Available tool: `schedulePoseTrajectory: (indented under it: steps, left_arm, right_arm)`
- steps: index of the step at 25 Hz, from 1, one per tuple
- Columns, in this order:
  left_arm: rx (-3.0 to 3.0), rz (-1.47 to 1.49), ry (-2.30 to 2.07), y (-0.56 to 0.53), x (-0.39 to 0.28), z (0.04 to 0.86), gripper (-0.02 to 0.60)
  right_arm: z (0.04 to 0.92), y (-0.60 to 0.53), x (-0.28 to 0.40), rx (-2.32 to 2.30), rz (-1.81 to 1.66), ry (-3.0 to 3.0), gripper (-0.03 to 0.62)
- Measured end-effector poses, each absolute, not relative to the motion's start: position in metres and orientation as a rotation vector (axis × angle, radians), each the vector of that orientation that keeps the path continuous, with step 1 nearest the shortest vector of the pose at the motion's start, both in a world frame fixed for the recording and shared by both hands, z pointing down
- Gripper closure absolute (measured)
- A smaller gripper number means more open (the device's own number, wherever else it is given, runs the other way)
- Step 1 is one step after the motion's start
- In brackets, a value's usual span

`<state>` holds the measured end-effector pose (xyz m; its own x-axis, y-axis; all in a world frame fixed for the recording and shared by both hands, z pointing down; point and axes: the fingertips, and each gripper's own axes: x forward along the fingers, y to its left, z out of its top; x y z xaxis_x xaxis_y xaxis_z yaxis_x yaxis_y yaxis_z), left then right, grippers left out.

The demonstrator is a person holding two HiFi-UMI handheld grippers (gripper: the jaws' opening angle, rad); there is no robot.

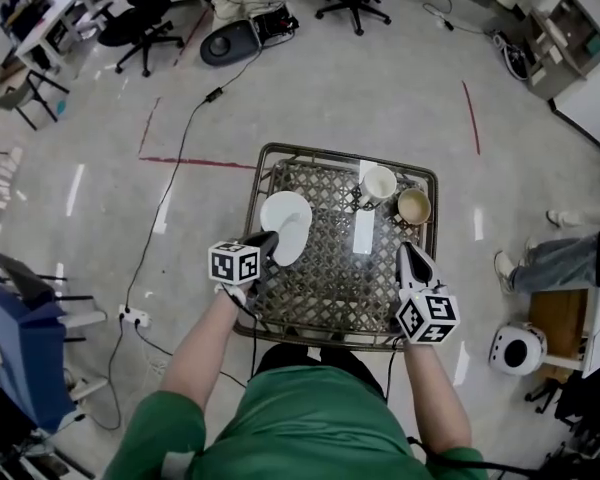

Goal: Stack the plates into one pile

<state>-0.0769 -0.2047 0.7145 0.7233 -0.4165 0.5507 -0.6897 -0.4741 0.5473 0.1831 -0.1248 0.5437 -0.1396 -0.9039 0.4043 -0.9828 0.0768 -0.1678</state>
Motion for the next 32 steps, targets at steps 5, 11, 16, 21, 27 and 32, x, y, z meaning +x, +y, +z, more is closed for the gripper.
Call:
schedulePoseTrajectory:
  steps: [5, 11, 16, 21, 27, 32]
  left_arm:
    - [2.120, 0.393, -0.835, -0.239, -0.075, 0.716, 0.554]
    - [2.048, 0.401, -0.866, -0.271, -0.090, 0.747, 0.552]
    - [1.927, 0.385, -0.912, -0.290, -0.102, 0.782, 0.551]
    - [1.894, 0.434, -0.957, -0.305, -0.109, 0.809, 0.549]
    - [1.924, 0.590, -1.047, -0.311, -0.112, 0.825, 0.549]
    - [1.934, 0.681, -1.115, -0.310, -0.116, 0.830, 0.549]
  right_arm:
    - [0.547, -0.124, 0.187, 1.958, 0.634, -2.121, 0.556]
    - [0.558, -0.121, 0.188, 1.936, 0.578, -2.056, 0.556]
    - [0.573, -0.121, 0.188, 1.921, 0.634, -2.036, 0.556]
    - [0.586, -0.116, 0.193, 1.921, 0.681, -1.996, 0.556]
    - [0.595, -0.112, 0.196, 1.891, 0.693, -1.961, 0.556]
    - [0.597, -0.119, 0.191, 1.875, 0.689, -1.986, 0.556]
